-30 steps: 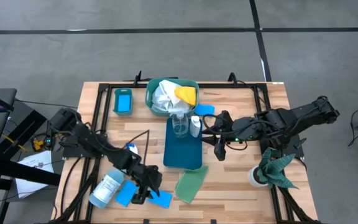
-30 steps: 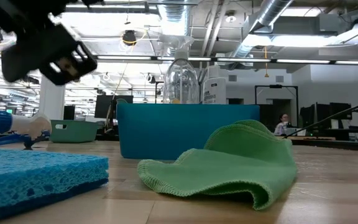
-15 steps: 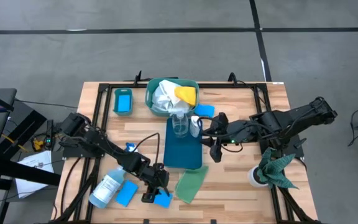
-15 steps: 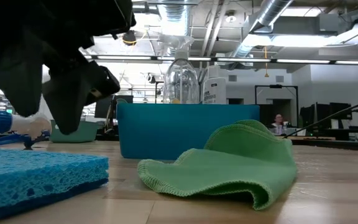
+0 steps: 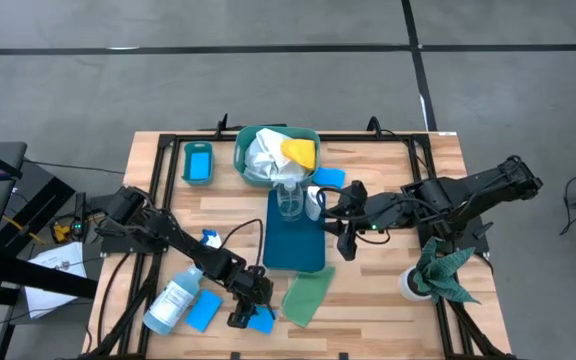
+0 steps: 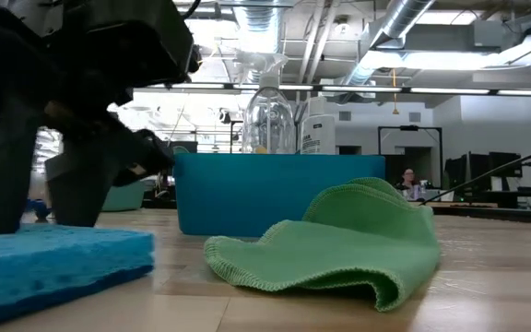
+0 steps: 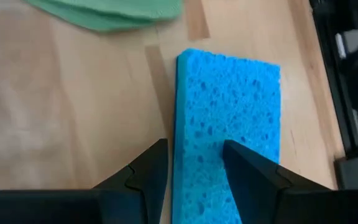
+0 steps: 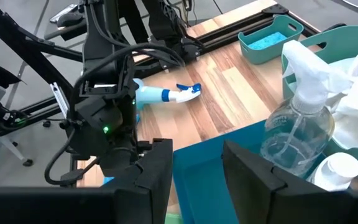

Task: Pick & Place Kitchen Items

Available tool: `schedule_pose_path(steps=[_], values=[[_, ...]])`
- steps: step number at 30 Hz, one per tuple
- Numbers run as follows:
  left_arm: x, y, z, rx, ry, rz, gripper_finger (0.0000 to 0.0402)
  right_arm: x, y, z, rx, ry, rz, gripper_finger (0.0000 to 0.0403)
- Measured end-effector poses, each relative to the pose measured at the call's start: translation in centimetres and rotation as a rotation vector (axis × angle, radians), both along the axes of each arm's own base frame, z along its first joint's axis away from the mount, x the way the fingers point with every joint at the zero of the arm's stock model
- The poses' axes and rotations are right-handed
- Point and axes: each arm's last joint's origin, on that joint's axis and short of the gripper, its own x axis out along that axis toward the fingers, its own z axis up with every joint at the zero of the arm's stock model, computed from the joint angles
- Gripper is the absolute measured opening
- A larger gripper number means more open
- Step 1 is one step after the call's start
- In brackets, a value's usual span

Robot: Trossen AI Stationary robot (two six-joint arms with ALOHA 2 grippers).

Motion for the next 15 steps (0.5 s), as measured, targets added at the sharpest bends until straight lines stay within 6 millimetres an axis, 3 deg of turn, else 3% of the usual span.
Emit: schedule_pose_path(steps=[7,15], values=[[0.1,-0.15,-0.42,0.003,-0.002,-0.012,0.0113,0.0,0.0,0.0,0.0,0.0,0.0,0.0132],[0.06,-0.16,-0.43,-0.014,0.014,-0.002,0.001,0.0,0.0,0.0,0.0,0.0,0.0,0.0132]])
